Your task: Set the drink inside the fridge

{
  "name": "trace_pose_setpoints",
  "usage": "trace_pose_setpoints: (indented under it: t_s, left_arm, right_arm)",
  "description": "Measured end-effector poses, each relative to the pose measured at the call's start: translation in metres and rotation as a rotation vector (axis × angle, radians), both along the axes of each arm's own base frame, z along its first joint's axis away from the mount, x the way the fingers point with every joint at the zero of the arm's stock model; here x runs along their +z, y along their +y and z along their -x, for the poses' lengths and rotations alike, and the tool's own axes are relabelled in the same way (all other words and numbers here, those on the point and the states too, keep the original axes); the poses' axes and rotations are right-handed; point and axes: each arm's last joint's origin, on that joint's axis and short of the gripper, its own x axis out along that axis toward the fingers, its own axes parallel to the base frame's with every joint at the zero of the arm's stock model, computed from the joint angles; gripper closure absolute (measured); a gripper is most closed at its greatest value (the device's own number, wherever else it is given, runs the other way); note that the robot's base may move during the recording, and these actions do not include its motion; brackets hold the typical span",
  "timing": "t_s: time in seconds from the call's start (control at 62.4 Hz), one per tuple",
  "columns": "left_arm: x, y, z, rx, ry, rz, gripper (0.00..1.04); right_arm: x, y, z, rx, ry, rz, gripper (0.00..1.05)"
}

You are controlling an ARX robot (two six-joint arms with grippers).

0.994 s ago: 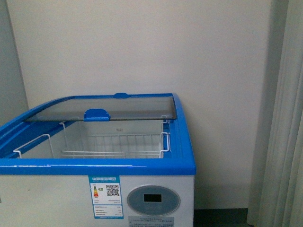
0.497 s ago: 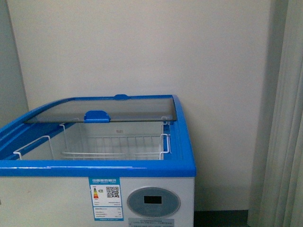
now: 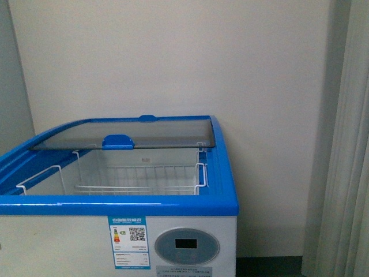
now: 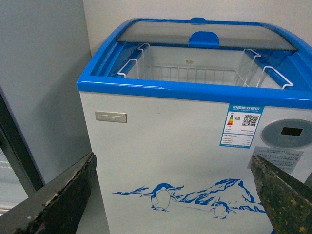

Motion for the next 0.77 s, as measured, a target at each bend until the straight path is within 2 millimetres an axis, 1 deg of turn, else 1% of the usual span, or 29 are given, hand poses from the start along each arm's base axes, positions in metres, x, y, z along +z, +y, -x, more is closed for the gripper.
trace_pose_setpoints:
  t_s: [0.064,0.096,0.128,0.192,0.77]
  left_arm:
    - [0.0,0.0,0.0,0.0,0.0,0.0,0.08]
    - [0.0,0.0,0.0,0.0,0.0,0.0,0.08]
    - [0.0,0.0,0.0,0.0,0.0,0.0,0.08]
    - [0.0,0.0,0.0,0.0,0.0,0.0,0.08]
    - [0.0,0.0,0.0,0.0,0.0,0.0,0.08]
  right_arm:
    - [0.0001,0.0,0.0,0.0,0.0,0.0,0.13]
    - [0.0001,0.0,0.0,0.0,0.0,0.0,0.08]
    - [0.0001,0.0,0.0,0.0,0.0,-0.001,0.06]
    - [0.0001,0.0,0.0,0.0,0.0,-0.001,0.08]
    - [0.0,0.0,0.0,0.0,0.0,-0.001,0.07]
